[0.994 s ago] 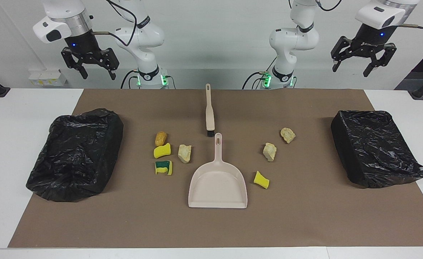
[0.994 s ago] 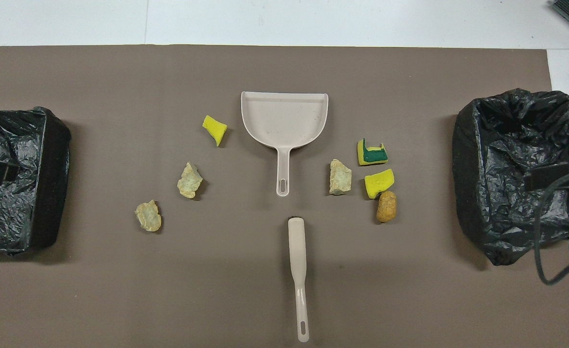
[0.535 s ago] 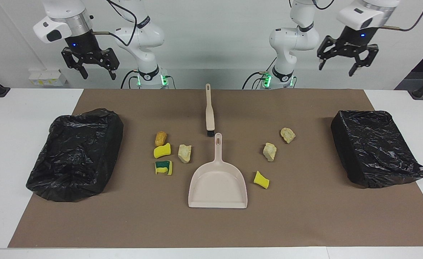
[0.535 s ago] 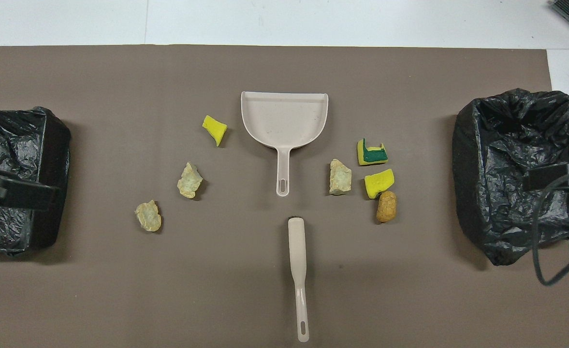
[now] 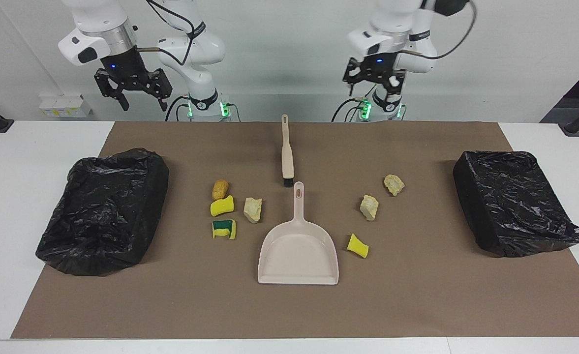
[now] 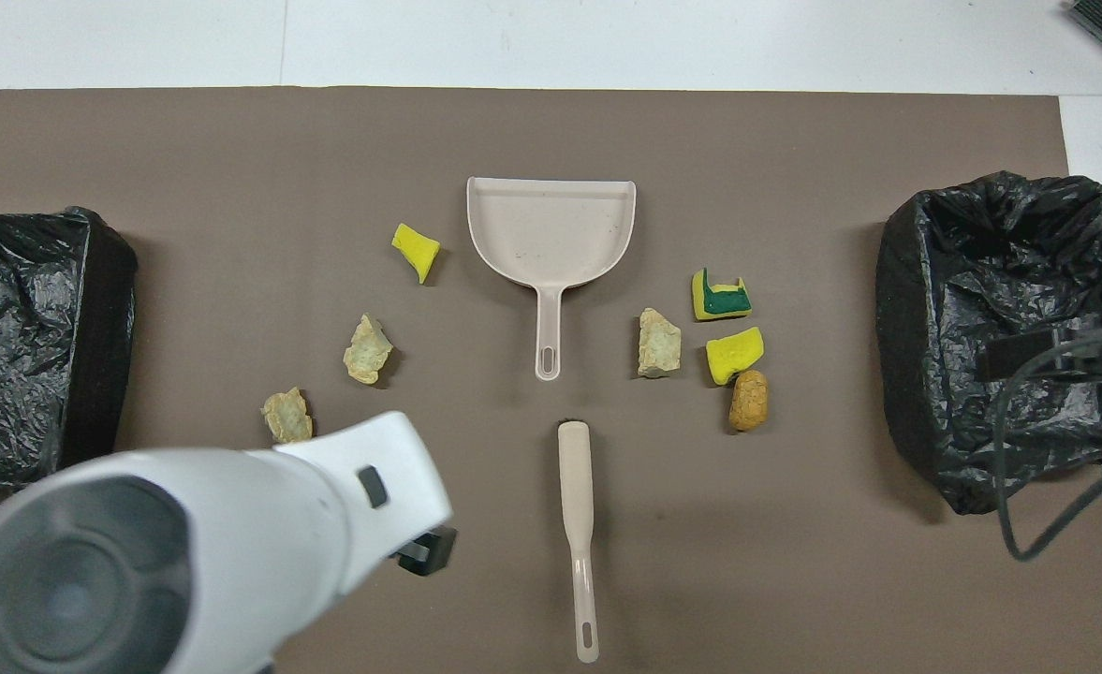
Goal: Sweep and dump trash in bin
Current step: 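Grasp the brush with the left gripper while the right gripper grasps the dustpan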
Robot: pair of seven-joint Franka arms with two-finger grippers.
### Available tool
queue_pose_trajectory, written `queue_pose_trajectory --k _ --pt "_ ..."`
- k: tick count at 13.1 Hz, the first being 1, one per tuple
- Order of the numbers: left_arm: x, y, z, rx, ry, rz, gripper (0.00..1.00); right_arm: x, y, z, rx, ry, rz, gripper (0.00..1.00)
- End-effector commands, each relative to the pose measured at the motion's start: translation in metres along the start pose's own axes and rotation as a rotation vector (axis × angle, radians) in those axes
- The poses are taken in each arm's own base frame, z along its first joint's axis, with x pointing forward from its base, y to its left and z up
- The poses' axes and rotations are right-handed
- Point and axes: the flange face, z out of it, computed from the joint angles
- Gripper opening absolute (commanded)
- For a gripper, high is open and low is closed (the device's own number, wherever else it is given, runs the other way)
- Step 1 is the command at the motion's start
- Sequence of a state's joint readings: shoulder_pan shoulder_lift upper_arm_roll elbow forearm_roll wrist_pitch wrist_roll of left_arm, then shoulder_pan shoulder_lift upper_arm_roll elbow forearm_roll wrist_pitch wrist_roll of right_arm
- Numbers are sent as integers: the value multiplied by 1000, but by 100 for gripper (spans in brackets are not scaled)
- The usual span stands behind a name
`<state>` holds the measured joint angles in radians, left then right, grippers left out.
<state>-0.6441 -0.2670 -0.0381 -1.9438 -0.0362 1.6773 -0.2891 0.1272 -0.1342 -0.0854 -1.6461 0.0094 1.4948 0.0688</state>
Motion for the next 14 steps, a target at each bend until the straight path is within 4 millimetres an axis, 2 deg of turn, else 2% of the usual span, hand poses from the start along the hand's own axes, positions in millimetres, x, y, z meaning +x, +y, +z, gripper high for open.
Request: queue_pose_trajectory --k 1,3,4,5,7,9,10,12,13,14 --pt "-32 60 58 -23 35 -52 100 1 -8 21 24 -6 -30 100" --pt "-42 109 100 -26 30 -65 100 31 -33 53 21 28 -60 100" --pt "-48 139 135 -7 2 -62 100 46 -45 67 18 40 -72 100" --pt "-48 162 161 -7 0 -78 100 61 -56 85 18 57 -71 100" --pt "-45 188 199 -22 16 -100 100 87 -101 125 16 68 -24 100" --pt "-52 200 222 -21 14 -90 100 102 -142 150 25 88 23 100" --pt "-57 208 246 7 -14 -87 100 110 -158 165 35 99 54 100" --pt "-59 211 251 14 -21 -98 95 115 -187 183 87 83 92 100" --pt "-59 211 251 15 -22 -101 82 112 -203 187 92 75 87 100" --pt "-60 210 252 23 -30 -107 67 110 -211 188 94 71 82 100"
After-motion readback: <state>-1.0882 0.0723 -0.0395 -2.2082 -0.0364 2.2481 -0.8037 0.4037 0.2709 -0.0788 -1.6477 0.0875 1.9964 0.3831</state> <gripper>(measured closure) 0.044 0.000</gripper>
